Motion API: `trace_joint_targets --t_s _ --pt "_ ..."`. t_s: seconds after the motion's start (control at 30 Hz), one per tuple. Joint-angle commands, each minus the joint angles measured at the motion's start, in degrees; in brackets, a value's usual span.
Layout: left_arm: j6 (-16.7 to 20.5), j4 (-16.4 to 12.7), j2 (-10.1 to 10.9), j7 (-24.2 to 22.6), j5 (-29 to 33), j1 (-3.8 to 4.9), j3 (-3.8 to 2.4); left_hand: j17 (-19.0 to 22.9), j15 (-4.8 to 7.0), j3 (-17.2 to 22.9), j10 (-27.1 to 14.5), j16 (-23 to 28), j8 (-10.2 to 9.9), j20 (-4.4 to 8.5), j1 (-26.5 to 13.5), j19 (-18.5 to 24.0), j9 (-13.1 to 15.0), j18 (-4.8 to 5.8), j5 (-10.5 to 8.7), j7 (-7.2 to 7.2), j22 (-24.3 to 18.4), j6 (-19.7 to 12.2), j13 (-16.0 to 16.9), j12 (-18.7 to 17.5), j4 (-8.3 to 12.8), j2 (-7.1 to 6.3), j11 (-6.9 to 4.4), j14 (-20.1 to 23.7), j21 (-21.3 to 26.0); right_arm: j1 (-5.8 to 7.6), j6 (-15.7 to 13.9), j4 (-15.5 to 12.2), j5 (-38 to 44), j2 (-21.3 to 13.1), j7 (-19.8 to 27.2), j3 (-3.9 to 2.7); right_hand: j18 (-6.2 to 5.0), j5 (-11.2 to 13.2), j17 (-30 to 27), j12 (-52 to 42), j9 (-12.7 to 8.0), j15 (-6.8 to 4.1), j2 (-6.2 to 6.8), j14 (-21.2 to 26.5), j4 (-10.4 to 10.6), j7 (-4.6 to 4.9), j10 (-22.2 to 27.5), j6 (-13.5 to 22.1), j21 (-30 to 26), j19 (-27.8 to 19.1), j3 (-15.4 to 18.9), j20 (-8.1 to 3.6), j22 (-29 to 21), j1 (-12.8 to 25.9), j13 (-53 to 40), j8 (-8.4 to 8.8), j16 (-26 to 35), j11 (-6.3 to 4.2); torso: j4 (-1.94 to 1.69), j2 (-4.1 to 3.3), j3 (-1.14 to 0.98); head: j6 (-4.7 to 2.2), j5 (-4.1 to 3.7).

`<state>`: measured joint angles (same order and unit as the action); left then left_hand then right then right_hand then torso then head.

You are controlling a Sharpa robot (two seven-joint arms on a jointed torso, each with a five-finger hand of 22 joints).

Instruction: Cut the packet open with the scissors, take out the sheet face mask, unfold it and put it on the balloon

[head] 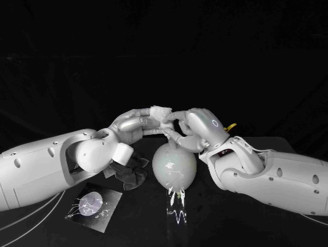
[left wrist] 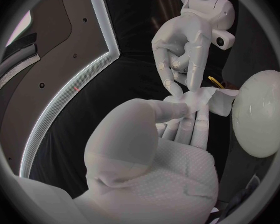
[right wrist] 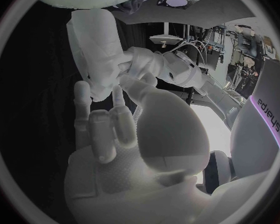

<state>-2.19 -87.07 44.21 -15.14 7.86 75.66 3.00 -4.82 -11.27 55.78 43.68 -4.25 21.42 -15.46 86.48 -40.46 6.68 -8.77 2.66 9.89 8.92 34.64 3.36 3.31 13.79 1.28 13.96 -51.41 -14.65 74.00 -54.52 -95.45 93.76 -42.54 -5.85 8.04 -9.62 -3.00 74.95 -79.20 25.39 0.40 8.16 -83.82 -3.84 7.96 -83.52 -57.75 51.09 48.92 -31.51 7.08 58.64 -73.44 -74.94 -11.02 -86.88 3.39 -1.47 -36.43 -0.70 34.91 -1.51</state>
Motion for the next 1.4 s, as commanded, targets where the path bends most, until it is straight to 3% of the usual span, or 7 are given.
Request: trace_joint_targets --t_s 0.03,0.17,0.57,0.83,1.1,1.2,1.4 --pt "-0.3 -0.1 -0.1 -0.4 -0.4 0.05 -0.08 0.0 -0.17 0.8 0.0 -0.2 0.2 -0.21 0.4 0.3 -0.1 -0.06 0.16 7.14 0.0 0.3 0.0 0.0 0.5 -0.43 0.08 -0.3 -0.3 0.00 -1.3 0.2 2.5 0.0 -2.2 -0.07 -0.79 0.2 6.0 0.5 -0.2 -0.08 0.81 -1.4 0.3 0.03 -0.5 -0.3 -0.1 -0.1 -0.1 -0.16 0.0 0.3 -6.3 0.44 -0.1 0.01 -0.01 0.03 0.01 -0.05 -0.02" --pt "-0.8 -0.2 -0.1 -0.7 -0.1 0.05 -0.08 0.2 -0.33 1.3 -1.3 0.2 0.0 -0.43 -0.1 1.0 -0.3 -0.10 0.15 7.17 -0.1 -0.1 -0.2 -0.2 1.1 -1.43 0.19 0.1 -0.2 0.00 0.3 0.4 3.5 0.1 -3.5 -0.07 -0.77 0.2 5.7 0.9 -0.3 -0.06 1.23 -1.1 0.3 0.05 -0.3 -0.2 -0.1 -0.2 -0.1 -0.16 0.0 0.4 -6.0 0.62 0.1 0.03 0.00 -0.01 0.00 -0.05 -0.04" --pt "-2.1 -0.2 -0.2 -1.3 0.4 0.05 -0.08 0.6 -0.68 4.2 -4.4 0.6 -1.1 -0.92 -1.3 2.8 -0.8 -0.15 0.14 7.20 -0.6 -2.0 -0.3 -0.4 1.5 -2.20 0.41 1.2 0.2 0.01 3.6 1.0 5.2 0.7 -5.7 -0.07 -0.73 0.3 5.5 1.2 -0.4 -0.02 2.10 -1.0 0.6 0.08 -0.1 -0.3 -0.3 -0.4 0.2 -0.15 0.0 0.8 -5.8 0.83 0.1 0.09 -0.06 -0.01 0.00 -0.09 -0.17" --pt "-3.0 -0.2 -0.3 -1.6 0.5 0.05 -0.08 0.8 -0.92 5.3 -6.5 0.7 -1.6 -0.99 -1.8 3.9 -1.1 0.00 0.15 7.23 -0.9 -3.0 -0.4 -0.4 1.6 -2.32 0.56 2.4 0.5 0.01 4.1 1.3 5.7 1.1 -6.3 -0.07 -0.74 0.3 5.9 0.8 -0.4 -0.07 2.13 -1.2 0.8 -0.13 -0.3 -0.9 -0.4 -0.5 0.2 -0.16 0.0 0.7 -6.1 0.68 0.0 -0.05 -0.06 -0.03 0.00 -0.05 -0.18" --pt "-3.3 -0.2 -0.3 -1.6 0.5 0.05 -0.08 0.8 -1.01 8.6 -7.1 0.5 -1.6 -1.08 -2.1 4.2 -1.2 0.06 0.15 7.25 -1.3 -3.4 -0.4 -0.4 1.7 -2.13 0.61 3.0 0.7 0.01 2.5 1.5 5.9 1.3 -6.2 -0.07 -0.55 0.3 7.6 -1.0 -0.2 -0.58 0.83 -2.2 1.3 -0.92 -1.5 -3.1 0.9 1.0 -0.7 -0.40 1.0 -0.2 -7.4 -0.12 -0.7 -0.73 -0.03 -0.03 -0.01 -0.10 -0.17" --pt "-3.4 -0.3 -0.3 -1.5 0.5 0.05 -0.08 0.7 -1.00 10.5 -7.0 0.4 -1.5 -1.10 -2.2 4.1 -1.2 0.02 0.14 7.25 -1.5 -3.4 -0.4 -0.4 1.5 -1.81 0.60 3.1 0.8 0.01 1.7 1.4 5.8 1.3 -5.9 -0.07 -0.12 0.2 9.8 -3.0 0.2 -1.18 -1.00 -3.5 1.9 -1.86 -2.7 -5.0 3.0 3.5 -1.5 -0.68 2.6 -0.6 -8.9 -1.15 -1.4 -1.50 -0.04 -0.02 -0.02 -0.08 -0.18" --pt "-3.4 -0.2 -0.3 -1.6 0.5 0.05 -0.08 0.7 -1.01 11.1 -7.3 0.5 -1.5 -1.10 -2.3 4.1 -1.3 0.04 0.14 7.25 -1.5 -3.5 -0.4 -0.4 1.5 -1.79 0.61 3.4 0.8 0.00 1.0 1.3 5.8 1.3 -5.3 -0.07 0.28 0.2 11.6 -4.7 0.9 -2.00 -2.25 -4.5 1.8 -2.57 -3.7 -6.0 5.0 5.8 -2.1 -1.06 4.0 -1.6 -10.3 -2.16 -2.0 -2.25 0.00 0.00 -0.02 -0.09 -0.21"
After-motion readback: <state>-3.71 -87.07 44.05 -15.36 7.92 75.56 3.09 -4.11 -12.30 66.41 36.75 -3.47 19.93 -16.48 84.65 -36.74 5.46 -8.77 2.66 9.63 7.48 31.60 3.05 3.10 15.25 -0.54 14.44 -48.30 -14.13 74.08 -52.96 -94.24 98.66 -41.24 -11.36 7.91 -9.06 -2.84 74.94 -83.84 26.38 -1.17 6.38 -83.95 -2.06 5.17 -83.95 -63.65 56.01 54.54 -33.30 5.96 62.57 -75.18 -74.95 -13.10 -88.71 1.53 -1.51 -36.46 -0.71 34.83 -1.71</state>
